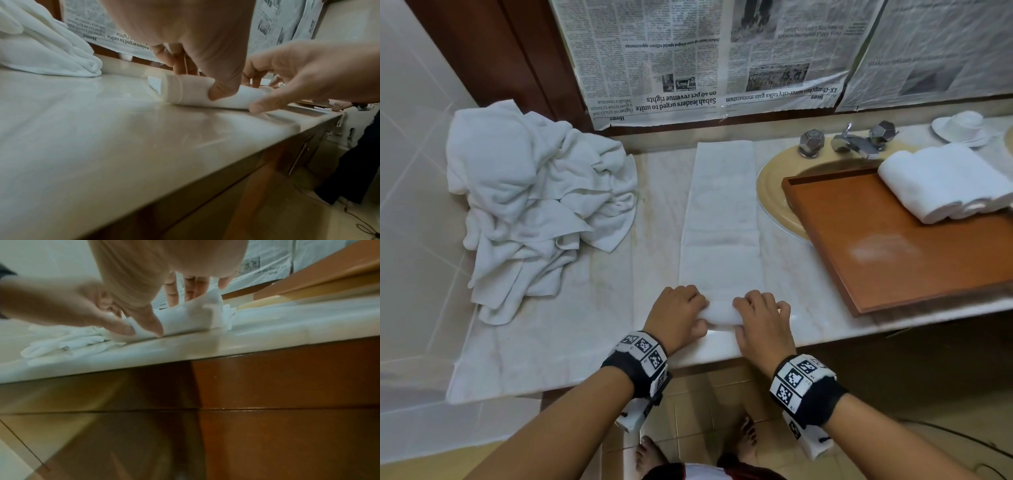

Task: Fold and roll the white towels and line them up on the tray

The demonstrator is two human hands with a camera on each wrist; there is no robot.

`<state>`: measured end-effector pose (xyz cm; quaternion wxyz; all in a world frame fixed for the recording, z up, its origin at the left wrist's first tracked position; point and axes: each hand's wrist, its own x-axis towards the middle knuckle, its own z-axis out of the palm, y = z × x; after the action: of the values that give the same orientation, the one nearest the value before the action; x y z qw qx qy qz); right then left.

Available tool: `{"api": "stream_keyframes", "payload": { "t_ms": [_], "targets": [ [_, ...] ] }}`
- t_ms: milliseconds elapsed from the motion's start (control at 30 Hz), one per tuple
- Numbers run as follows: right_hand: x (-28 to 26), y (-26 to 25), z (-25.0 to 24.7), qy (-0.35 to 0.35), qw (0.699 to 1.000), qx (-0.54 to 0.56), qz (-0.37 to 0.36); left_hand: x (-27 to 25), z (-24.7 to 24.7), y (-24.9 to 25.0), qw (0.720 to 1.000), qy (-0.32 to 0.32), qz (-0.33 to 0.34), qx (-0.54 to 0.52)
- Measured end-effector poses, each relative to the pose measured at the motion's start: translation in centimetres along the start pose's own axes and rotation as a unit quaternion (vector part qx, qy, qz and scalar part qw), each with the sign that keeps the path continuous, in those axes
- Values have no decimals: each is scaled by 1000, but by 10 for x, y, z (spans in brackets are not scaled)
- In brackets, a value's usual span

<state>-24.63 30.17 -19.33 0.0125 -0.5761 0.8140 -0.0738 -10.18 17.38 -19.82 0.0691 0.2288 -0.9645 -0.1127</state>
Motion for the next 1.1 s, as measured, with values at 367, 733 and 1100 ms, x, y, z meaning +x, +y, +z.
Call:
{"api": "stream_keyframes", "payload": {
  "t_ms": [367,733,1100],
  "targets": [
    [24,25,-16,-133,958,227,112,17,-13,-1,924,-100,-195,-314],
    [50,14,-20,-140,941,192,240,19,4,14,992,125,-20,-20],
    [27,6,0,-15,999,11,40,25,10,16,996,4,-19,91]
  ]
}}
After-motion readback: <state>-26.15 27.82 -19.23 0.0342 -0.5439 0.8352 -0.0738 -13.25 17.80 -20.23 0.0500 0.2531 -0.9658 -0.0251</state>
